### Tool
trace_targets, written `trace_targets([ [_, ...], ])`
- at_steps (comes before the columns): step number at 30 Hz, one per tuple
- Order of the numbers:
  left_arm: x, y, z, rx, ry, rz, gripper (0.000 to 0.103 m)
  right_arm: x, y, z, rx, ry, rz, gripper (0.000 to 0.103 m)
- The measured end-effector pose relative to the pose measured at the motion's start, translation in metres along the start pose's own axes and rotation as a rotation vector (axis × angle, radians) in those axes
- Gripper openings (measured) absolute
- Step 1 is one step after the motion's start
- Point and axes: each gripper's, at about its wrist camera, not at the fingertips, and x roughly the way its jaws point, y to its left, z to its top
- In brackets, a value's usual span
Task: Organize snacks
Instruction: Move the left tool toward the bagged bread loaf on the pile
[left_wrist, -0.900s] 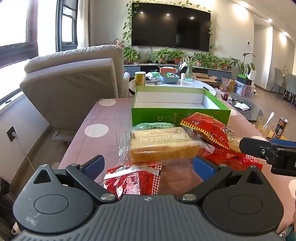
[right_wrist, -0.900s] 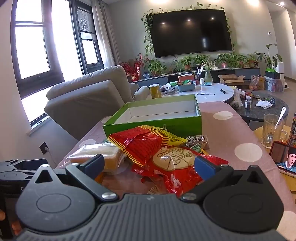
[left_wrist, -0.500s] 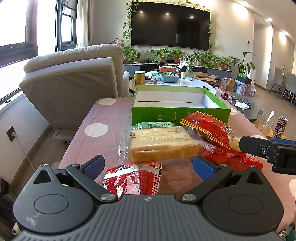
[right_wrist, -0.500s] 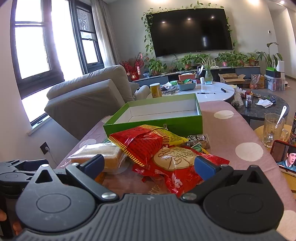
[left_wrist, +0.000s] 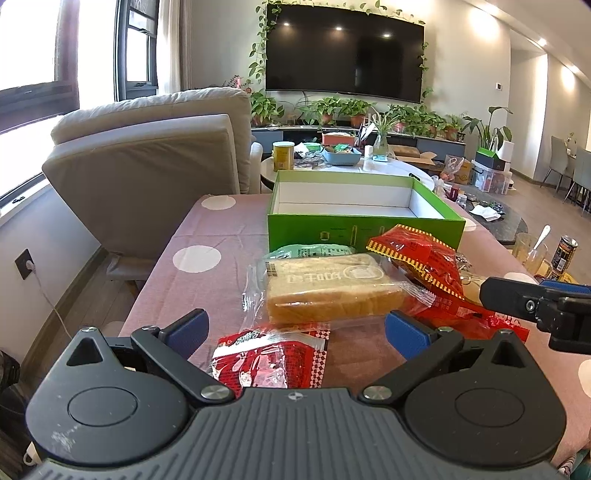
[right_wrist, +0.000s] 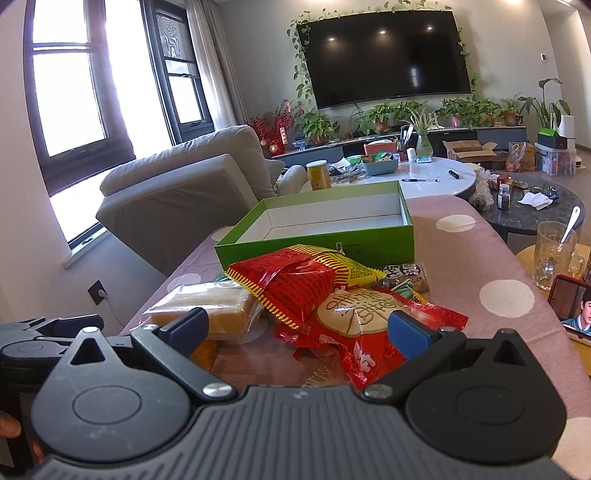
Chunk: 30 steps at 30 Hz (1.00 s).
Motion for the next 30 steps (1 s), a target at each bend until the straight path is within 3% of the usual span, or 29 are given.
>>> trace_targets([
  [22, 0.0017, 0.0012, -0.0005, 0.004, 0.010, 0.006, 0.102, 0.0041, 0.0024, 0.0013, 0.008, 0.028, -0.004, 0.067],
  [30, -0.0005, 0.0068, -0.0012, 0.020, -0.054, 0.014, 0.102, 0.0061, 0.0064, 0.0082, 0.013, 0.053, 0.047, 0.067],
])
